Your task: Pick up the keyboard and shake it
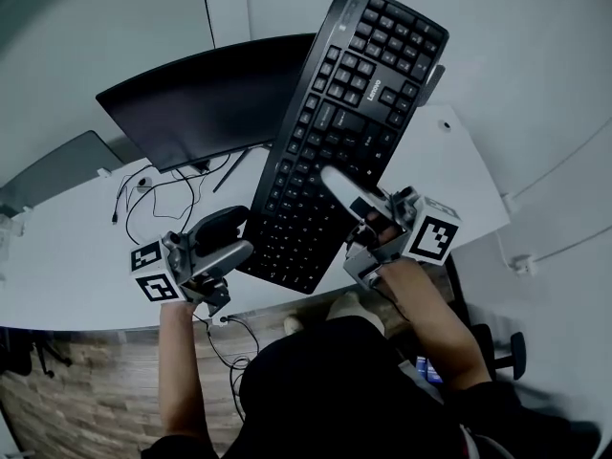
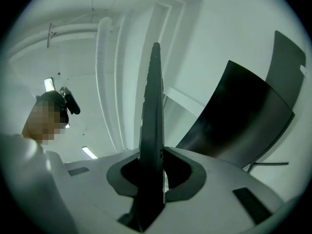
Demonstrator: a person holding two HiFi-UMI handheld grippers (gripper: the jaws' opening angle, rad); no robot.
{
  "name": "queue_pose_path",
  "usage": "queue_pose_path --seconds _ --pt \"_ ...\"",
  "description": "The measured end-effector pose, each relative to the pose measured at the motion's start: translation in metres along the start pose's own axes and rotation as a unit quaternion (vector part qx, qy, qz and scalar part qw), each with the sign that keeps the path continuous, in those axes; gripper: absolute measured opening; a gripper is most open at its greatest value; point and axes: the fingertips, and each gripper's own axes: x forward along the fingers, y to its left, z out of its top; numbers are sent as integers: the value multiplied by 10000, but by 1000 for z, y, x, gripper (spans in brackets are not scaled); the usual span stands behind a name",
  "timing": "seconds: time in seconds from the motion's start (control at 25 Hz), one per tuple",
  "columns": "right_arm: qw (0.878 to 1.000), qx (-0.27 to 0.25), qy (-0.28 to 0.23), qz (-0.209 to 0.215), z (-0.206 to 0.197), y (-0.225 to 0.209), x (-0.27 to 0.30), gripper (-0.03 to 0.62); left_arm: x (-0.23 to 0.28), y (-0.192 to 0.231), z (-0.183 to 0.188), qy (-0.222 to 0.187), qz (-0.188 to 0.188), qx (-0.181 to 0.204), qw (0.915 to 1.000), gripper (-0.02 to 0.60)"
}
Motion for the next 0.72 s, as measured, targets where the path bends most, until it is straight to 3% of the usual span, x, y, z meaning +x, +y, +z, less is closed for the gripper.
queue_pose_path --seconds 0.24,0.4,0.64,0.72 --pt "9991 136 330 236 0 -1 -3 84 42 -6 -19 563 -337 -191 9977 276" --pt "9988 113 390 267 -16 -8 -1 83 43 -3 -38 1133 -544 -121 9920 276" --pt "9946 71 840 604 -45 12 1 83 36 -32 -63 1375 -913 -69 9863 271" --pt "9937 40 880 693 -50 21 -5 84 38 -44 -72 1529 -1045 -65 9827 229"
